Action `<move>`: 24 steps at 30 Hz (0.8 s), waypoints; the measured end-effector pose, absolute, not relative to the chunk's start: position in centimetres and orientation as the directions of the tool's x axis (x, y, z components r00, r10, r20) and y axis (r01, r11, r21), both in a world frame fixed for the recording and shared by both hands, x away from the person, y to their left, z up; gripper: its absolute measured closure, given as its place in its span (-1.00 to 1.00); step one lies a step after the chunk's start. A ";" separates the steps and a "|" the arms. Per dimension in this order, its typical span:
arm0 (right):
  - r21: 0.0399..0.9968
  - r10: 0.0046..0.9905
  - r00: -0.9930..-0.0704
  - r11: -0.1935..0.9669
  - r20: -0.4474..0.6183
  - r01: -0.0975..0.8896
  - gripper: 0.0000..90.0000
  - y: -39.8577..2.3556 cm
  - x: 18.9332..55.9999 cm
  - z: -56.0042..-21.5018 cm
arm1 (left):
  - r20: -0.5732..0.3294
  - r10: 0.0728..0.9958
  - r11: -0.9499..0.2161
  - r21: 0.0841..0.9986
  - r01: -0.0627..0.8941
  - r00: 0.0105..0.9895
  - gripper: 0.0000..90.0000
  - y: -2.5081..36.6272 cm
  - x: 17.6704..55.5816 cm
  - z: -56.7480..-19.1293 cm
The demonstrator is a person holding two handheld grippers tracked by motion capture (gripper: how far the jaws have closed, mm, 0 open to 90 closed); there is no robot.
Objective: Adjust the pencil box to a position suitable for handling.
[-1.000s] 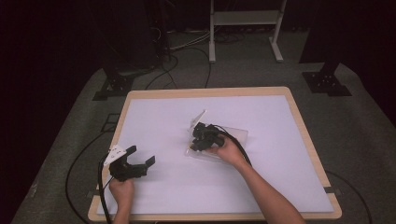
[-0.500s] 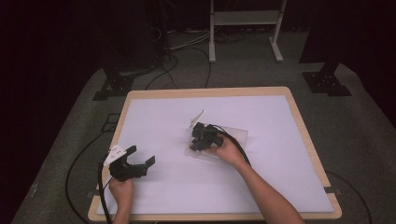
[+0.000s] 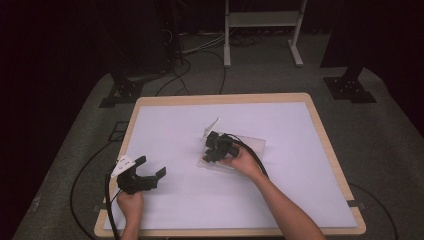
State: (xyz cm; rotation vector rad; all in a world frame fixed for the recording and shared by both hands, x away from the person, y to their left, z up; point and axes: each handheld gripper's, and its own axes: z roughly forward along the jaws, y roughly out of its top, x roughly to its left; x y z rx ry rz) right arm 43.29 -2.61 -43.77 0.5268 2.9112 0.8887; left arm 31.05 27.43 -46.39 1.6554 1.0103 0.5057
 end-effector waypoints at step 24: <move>0.625 0.337 -0.937 0.714 0.089 0.316 0.19 -5.8 42.2 -41.2 | -0.158 0.821 -0.065 0.929 0.365 0.549 -1.00 27.4 31.0 -46.4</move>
